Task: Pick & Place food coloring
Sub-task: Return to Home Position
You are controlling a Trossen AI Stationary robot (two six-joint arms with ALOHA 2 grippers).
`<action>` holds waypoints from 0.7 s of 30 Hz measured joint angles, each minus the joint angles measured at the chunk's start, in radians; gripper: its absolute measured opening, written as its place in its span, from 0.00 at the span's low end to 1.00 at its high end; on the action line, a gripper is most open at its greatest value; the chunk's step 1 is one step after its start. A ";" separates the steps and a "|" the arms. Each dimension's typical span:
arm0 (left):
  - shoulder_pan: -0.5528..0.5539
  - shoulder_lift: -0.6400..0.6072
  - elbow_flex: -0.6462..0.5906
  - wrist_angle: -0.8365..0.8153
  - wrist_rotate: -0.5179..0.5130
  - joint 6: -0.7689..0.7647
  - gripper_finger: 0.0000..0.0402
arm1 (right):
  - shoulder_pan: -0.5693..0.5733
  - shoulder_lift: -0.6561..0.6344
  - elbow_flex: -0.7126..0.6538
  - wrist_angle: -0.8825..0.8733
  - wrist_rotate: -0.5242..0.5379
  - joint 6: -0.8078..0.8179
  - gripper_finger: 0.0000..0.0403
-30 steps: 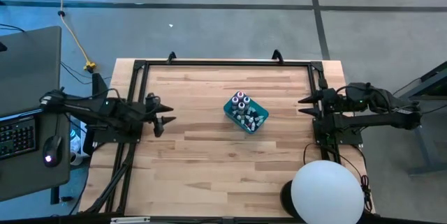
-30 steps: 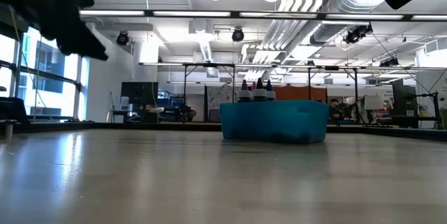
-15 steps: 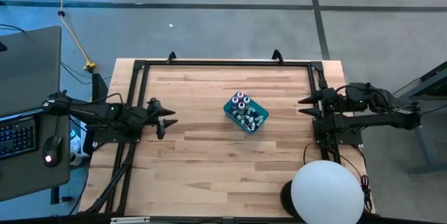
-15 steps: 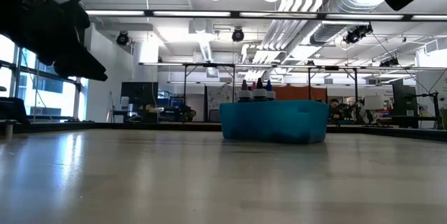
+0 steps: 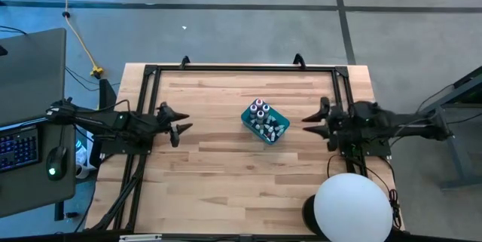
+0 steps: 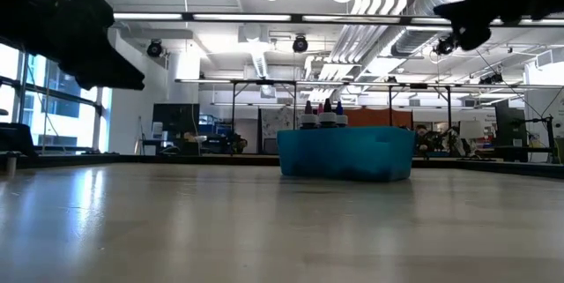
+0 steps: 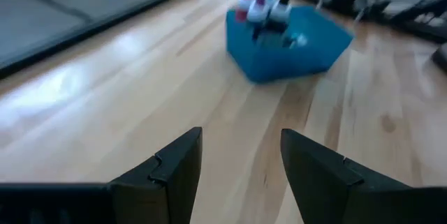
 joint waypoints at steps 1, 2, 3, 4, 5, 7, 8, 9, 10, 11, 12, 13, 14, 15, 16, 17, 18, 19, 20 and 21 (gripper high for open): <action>0.000 0.000 0.000 0.025 0.000 0.015 0.48 | 0.000 0.000 -0.044 0.071 -0.003 -0.009 0.37; 0.000 0.000 0.000 0.051 0.001 0.034 0.48 | 0.000 0.000 -0.081 0.135 -0.003 -0.015 0.37; 0.000 0.000 -0.001 0.082 0.006 0.062 0.48 | 0.000 0.000 -0.120 0.206 -0.003 -0.026 0.37; 0.000 0.000 -0.006 0.121 0.018 0.099 0.48 | 0.000 0.000 -0.156 0.268 -0.003 -0.038 0.37; 0.000 -0.001 -0.011 0.158 0.023 0.130 0.48 | 0.000 0.000 -0.188 0.322 -0.003 -0.050 0.37; 0.000 0.000 -0.024 0.226 0.039 0.186 0.48 | 0.000 0.000 -0.243 0.414 -0.003 -0.071 0.37; 0.000 0.000 -0.029 0.248 0.047 0.205 0.48 | 0.000 0.000 -0.267 0.447 -0.003 -0.077 0.37; 0.000 0.000 -0.031 0.256 0.049 0.217 0.48 | 0.000 0.000 -0.286 0.471 -0.003 -0.080 0.37; 0.000 0.000 -0.032 0.257 0.050 0.220 0.48 | 0.000 0.000 -0.303 0.492 -0.003 -0.081 0.37; 0.000 0.000 -0.033 0.256 0.050 0.222 0.48 | 0.000 0.000 -0.309 0.491 -0.003 -0.081 0.37; 0.000 0.000 -0.033 0.254 0.050 0.222 0.48 | 0.000 0.000 -0.307 0.484 -0.003 -0.081 0.37; 0.000 0.000 -0.033 0.254 0.050 0.222 0.48 | 0.000 0.000 -0.306 0.467 -0.003 -0.080 0.37; 0.000 0.000 -0.033 0.253 0.050 0.222 0.48 | 0.000 0.001 -0.306 0.460 -0.003 -0.081 0.37; 0.000 0.000 -0.033 0.252 0.053 0.222 0.48 | 0.000 0.002 -0.306 0.456 -0.003 -0.087 0.37; 0.000 0.000 -0.033 0.249 0.065 0.222 0.48 | 0.000 0.001 -0.306 0.454 -0.003 -0.098 0.37; 0.000 0.000 -0.033 0.243 0.076 0.220 0.48 | 0.000 0.001 -0.306 0.454 -0.003 -0.108 0.37; 0.000 0.000 -0.033 0.238 0.089 0.215 0.48 | 0.000 0.001 -0.306 0.454 -0.003 -0.119 0.37; 0.000 0.001 -0.033 0.237 0.102 0.214 0.48 | 0.000 0.000 -0.305 0.454 -0.003 -0.122 0.37; 0.000 0.001 -0.033 0.238 0.113 0.215 0.48 | 0.000 0.001 -0.305 0.454 -0.003 -0.123 0.37; 0.000 0.001 -0.033 0.238 0.119 0.219 0.48 | 0.000 0.001 -0.305 0.453 -0.003 -0.124 0.37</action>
